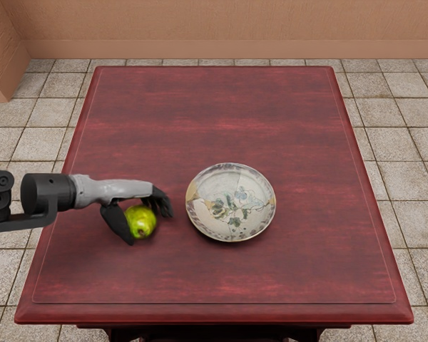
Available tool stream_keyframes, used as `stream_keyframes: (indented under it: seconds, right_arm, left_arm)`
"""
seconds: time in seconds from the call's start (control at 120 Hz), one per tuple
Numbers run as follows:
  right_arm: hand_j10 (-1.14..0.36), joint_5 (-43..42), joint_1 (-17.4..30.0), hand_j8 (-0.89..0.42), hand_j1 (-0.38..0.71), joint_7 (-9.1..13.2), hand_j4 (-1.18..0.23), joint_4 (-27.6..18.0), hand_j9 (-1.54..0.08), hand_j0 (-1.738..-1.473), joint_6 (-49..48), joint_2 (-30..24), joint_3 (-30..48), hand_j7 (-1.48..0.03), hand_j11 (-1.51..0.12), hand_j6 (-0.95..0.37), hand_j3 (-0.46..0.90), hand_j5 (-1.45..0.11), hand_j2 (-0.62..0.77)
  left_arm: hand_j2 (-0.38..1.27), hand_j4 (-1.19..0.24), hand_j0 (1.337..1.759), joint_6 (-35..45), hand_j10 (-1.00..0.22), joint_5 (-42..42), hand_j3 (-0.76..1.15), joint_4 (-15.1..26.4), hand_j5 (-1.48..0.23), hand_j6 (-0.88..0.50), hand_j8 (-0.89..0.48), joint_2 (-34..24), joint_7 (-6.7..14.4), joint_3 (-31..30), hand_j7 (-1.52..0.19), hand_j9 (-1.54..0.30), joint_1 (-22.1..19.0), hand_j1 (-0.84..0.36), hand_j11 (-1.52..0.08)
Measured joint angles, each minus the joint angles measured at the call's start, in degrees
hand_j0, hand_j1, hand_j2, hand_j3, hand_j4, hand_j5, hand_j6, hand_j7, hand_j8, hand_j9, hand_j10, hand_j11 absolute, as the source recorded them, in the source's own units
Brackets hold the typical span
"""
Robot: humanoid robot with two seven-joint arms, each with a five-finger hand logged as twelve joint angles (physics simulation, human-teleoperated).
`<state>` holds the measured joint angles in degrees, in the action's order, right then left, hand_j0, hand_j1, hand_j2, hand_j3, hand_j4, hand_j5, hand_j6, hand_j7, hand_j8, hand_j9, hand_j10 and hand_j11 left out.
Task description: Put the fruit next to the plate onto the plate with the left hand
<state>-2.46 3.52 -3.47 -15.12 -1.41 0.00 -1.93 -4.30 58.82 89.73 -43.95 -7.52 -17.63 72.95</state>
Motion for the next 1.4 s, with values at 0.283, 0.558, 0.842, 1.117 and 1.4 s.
stream_keyframes:
  seconds: [0.283,0.558,0.842,1.117,1.4]
  right_arm:
    - [-0.02,0.00,0.00,-0.02,-0.32,0.00,-0.02,0.00,-0.03,-1.658,0.00,0.00,0.00,-0.03,-0.03,-0.02,0.00,-0.03,0.00]
    - [-0.02,0.00,0.00,-0.02,-0.32,0.02,-0.02,0.00,-0.03,-1.658,0.00,0.00,0.00,-0.03,-0.03,-0.02,0.00,-0.03,0.00]
    - [-0.02,0.00,0.00,-0.02,-0.32,0.02,-0.02,0.00,-0.03,-1.658,0.00,0.00,0.00,-0.03,-0.03,-0.02,0.00,-0.03,0.00]
    - [-0.02,0.00,0.00,-0.02,-0.32,-0.01,-0.02,0.00,-0.03,-1.658,0.00,0.00,0.00,-0.03,-0.03,-0.02,0.00,-0.03,0.00]
    - [-0.02,-0.01,0.00,-0.02,-0.32,-0.02,-0.02,0.00,-0.03,-1.658,0.00,0.00,0.00,-0.03,-0.03,-0.02,0.00,-0.03,0.00]
  left_arm:
    - [0.10,-0.47,1.657,0.04,-0.44,0.06,0.00,-0.15,-0.61,-0.47,-0.40,-0.09,0.12,-0.11,-0.61,-0.62,0.00,-0.18,-0.62]
    - [0.17,-0.54,1.656,0.26,-0.39,0.04,0.00,-0.16,-0.74,-0.46,-0.34,-0.61,0.13,-0.12,-0.74,-0.74,0.09,-0.22,-0.73]
    - [0.20,-0.57,1.655,1.10,-0.38,-0.51,0.00,-0.08,-0.82,-0.44,-0.32,-0.88,0.05,0.39,-0.80,-0.80,0.67,-0.22,-0.80]
    - [0.19,-0.57,1.655,0.75,-0.38,-1.29,0.00,0.00,-0.84,-0.44,-0.31,-1.25,-0.04,0.59,-0.81,-0.82,3.99,-0.22,-0.81]
    - [0.21,-0.57,1.655,0.78,-0.38,-1.45,0.00,-0.04,-0.85,-0.43,-0.31,0.21,-0.05,1.26,-0.81,-0.82,6.50,-0.24,-0.82]
